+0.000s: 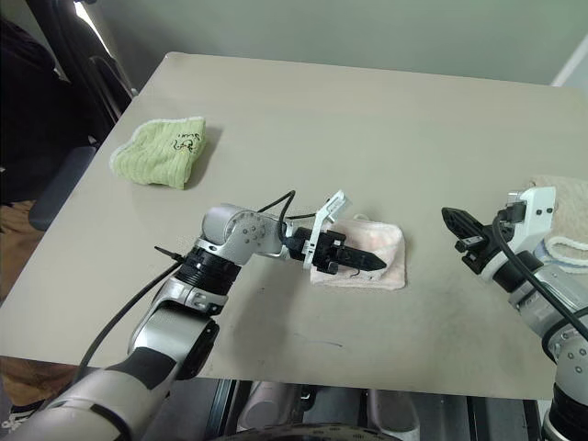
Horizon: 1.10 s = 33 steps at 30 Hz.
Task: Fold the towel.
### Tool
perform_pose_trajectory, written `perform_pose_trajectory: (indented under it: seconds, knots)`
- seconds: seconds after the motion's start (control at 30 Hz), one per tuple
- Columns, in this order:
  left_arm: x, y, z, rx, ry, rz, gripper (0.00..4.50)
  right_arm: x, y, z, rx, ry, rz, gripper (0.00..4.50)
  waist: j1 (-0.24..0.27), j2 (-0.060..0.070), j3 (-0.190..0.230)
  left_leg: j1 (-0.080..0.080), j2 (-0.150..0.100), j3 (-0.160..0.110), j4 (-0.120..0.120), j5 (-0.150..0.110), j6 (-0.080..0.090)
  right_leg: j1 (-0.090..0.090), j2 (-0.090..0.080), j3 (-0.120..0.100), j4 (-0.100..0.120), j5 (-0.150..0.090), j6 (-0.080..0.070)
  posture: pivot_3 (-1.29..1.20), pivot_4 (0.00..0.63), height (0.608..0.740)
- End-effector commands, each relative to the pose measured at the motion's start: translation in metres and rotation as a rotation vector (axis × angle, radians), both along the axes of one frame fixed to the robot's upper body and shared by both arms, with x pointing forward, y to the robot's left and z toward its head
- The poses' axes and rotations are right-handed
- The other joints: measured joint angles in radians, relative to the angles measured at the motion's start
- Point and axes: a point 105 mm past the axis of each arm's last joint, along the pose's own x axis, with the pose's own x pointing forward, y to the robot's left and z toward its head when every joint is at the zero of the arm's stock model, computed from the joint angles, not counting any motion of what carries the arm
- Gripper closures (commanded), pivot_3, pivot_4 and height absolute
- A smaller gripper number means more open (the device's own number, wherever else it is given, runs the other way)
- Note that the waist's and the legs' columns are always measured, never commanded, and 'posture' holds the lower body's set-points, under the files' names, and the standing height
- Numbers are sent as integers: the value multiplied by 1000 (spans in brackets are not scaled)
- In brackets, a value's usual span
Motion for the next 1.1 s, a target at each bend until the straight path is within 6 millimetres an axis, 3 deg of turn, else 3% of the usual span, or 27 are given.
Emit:
perform_pose_trajectory:
  seconds: [0.03,0.17,0.5,0.73,0.9,1.0,1.1]
  knots:
    - [2,-6,9,-76,-41,-7,4473,-1,2,12,-28,-53,-3,4500,0,0,0,0,0,0,0,0,0,0,0,0,0,0,0,0,150,733]
    - [4,-9,13,-103,-50,6,3476,0,7,11,-32,-52,9,4500,0,0,0,0,-1,0,0,1,1,0,-1,0,0,1,1,0,150,733]
    - [-6,-6,33,-196,9,-56,96,3,7,10,-39,-51,16,4500,0,0,0,-1,-2,0,0,1,2,0,-2,0,0,1,2,0,150,733]
    - [-10,5,68,-302,-106,-68,43,2,13,26,-4,-148,72,4500,0,0,0,-1,-2,0,0,1,2,0,-2,0,0,1,2,0,150,733]
    - [0,20,93,-364,-291,17,43,0,24,27,-9,-149,142,4500,0,0,0,-1,-2,0,1,1,2,0,-2,0,0,1,2,0,150,733]
    - [9,34,105,-417,-529,95,43,-2,32,26,-11,-152,188,4500,0,0,0,-1,-2,0,1,1,3,0,-2,1,0,1,2,0,150,733]
    - [24,55,97,-351,-658,184,654,2,38,27,-20,-152,225,4500,-3,0,0,-1,-2,0,1,1,3,0,-1,1,0,1,2,0,150,733]
